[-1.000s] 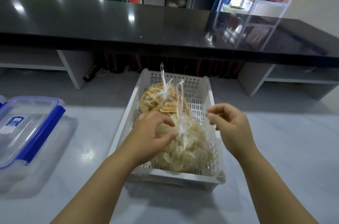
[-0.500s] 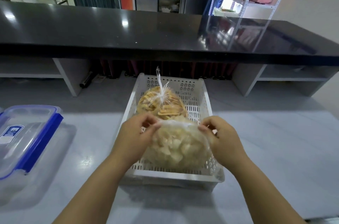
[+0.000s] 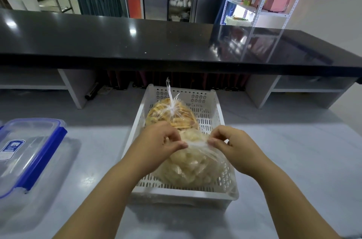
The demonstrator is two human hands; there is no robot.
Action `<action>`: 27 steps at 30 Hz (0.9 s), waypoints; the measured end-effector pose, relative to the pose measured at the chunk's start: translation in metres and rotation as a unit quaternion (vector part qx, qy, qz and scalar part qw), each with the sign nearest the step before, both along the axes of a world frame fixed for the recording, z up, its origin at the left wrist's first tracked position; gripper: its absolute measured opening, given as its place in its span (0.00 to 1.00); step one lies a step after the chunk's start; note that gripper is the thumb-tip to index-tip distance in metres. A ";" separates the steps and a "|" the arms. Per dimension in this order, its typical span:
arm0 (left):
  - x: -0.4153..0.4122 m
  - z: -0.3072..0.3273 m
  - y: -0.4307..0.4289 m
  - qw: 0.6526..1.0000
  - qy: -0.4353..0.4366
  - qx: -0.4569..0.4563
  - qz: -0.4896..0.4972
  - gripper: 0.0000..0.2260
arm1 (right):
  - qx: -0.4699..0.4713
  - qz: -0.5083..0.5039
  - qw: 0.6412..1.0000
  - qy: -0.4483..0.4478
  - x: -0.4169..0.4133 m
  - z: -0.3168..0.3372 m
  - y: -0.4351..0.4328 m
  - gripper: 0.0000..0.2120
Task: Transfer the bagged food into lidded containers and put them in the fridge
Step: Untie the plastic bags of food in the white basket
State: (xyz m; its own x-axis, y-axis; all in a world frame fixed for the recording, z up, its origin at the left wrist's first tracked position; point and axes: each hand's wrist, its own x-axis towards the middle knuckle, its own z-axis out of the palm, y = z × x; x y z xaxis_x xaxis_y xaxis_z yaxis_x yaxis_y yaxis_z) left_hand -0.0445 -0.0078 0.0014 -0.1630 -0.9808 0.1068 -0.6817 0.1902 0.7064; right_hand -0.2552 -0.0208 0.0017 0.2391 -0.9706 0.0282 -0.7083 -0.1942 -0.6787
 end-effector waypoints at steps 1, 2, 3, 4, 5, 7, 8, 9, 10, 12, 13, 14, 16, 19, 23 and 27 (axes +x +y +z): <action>0.003 0.000 0.001 1.000 0.011 -0.003 0.007 0.07 | -0.003 -0.013 1.000 -0.014 -0.001 -0.001 0.001 0.07; 0.005 0.001 0.002 0.999 0.030 -0.006 0.023 0.07 | -0.008 -0.031 0.999 -0.039 -0.003 -0.003 0.002 0.08; 0.008 0.000 0.003 0.997 0.055 -0.010 0.044 0.07 | -0.017 -0.050 0.996 -0.071 -0.005 -0.004 0.004 0.07; 0.010 -0.001 0.004 0.995 0.081 -0.016 0.063 0.07 | -0.025 -0.061 0.992 -0.105 -0.005 -0.004 0.005 0.07; 0.011 -0.001 0.004 0.992 0.104 -0.019 0.075 0.07 | -0.028 -0.062 0.988 -0.136 -0.005 -0.003 0.007 0.05; 0.010 0.000 0.004 0.985 0.153 -0.016 0.083 0.04 | -0.011 -0.031 0.986 -0.165 -0.003 0.001 0.010 0.03; 0.008 0.001 0.005 0.981 0.175 -0.011 0.081 0.01 | 0.000 -0.013 0.989 -0.146 -0.002 0.002 0.011 0.07; 0.006 0.002 0.005 0.978 0.192 -0.010 0.078 0.02 | -0.004 0.002 0.994 -0.111 0.001 0.003 0.012 0.10; 0.005 0.003 0.006 0.976 0.205 -0.009 0.074 0.04 | -0.026 0.007 0.997 -0.073 0.003 0.004 0.011 0.10; 0.002 0.005 0.007 0.973 0.219 -0.007 0.067 0.07 | -0.080 -0.011 0.995 -0.058 0.007 0.005 0.008 0.06; 0.003 0.006 0.008 0.973 0.220 -0.011 0.070 0.06 | -0.085 -0.036 0.992 -0.085 0.008 0.005 0.007 0.07; 0.004 0.007 0.008 0.972 0.219 -0.016 0.078 0.05 | -0.071 -0.066 0.987 -0.126 0.008 0.006 0.007 0.08; 0.008 0.007 0.008 0.969 0.224 -0.015 0.105 0.02 | -0.035 -0.118 0.971 -0.203 0.004 0.006 0.009 0.08; 0.015 0.006 0.008 0.952 0.263 0.012 0.158 0.04 | 0.029 -0.170 0.939 -0.296 -0.001 0.005 0.013 0.07; 0.016 0.004 0.007 0.926 0.325 0.043 0.189 0.06 | 0.104 -0.213 0.879 -0.414 -0.006 0.008 0.016 0.11; 0.010 0.005 0.009 0.921 0.354 0.065 0.146 0.10 | 0.144 -0.177 0.871 -0.435 -0.005 0.013 0.017 0.13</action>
